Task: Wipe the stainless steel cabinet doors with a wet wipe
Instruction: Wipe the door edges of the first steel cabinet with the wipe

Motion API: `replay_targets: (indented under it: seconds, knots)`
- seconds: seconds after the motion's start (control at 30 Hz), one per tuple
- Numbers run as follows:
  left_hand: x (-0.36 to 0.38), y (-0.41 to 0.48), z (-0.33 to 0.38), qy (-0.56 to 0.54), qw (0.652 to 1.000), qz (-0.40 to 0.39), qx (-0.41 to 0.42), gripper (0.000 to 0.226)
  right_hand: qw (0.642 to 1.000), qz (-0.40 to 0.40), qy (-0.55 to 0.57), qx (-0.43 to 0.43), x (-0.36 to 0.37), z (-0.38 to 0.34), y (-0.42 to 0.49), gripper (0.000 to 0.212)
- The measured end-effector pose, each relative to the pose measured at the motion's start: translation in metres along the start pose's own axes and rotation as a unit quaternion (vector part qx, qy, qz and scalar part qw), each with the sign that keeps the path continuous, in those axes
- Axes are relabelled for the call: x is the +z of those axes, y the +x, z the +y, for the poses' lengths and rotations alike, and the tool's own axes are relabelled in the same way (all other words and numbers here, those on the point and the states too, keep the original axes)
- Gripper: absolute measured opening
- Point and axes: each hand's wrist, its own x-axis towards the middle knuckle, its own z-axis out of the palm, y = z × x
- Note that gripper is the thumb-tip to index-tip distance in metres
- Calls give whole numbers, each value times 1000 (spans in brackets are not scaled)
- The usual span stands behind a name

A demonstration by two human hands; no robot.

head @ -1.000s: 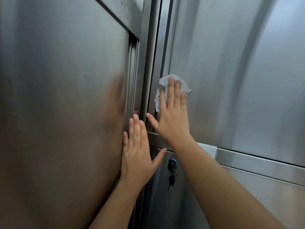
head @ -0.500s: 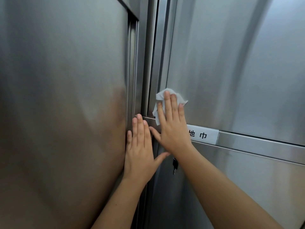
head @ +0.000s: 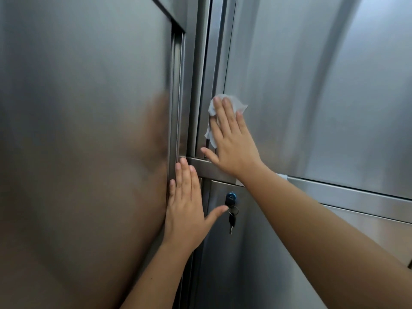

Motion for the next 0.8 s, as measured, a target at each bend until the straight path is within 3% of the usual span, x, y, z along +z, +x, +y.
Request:
replay_targets:
  seconds: [0.27,0.4,0.63,0.8]
  knots:
    - [-7,-1,2,-54,998,-17,-4,97,998,-32,25,-45,21,-22,-50,75]
    - [-4,-1,1,-60,998,-22,-7,97,993,-14,-46,-110,11,1,-33,74]
    - [-6,-1,1,-24,1000,-6,-11,92,1000,-27,-3,-9,-6,4,-1,79]
    - [-9,-1,3,-56,998,7,-5,88,994,-42,-78,-70,14,-13,-43,78]
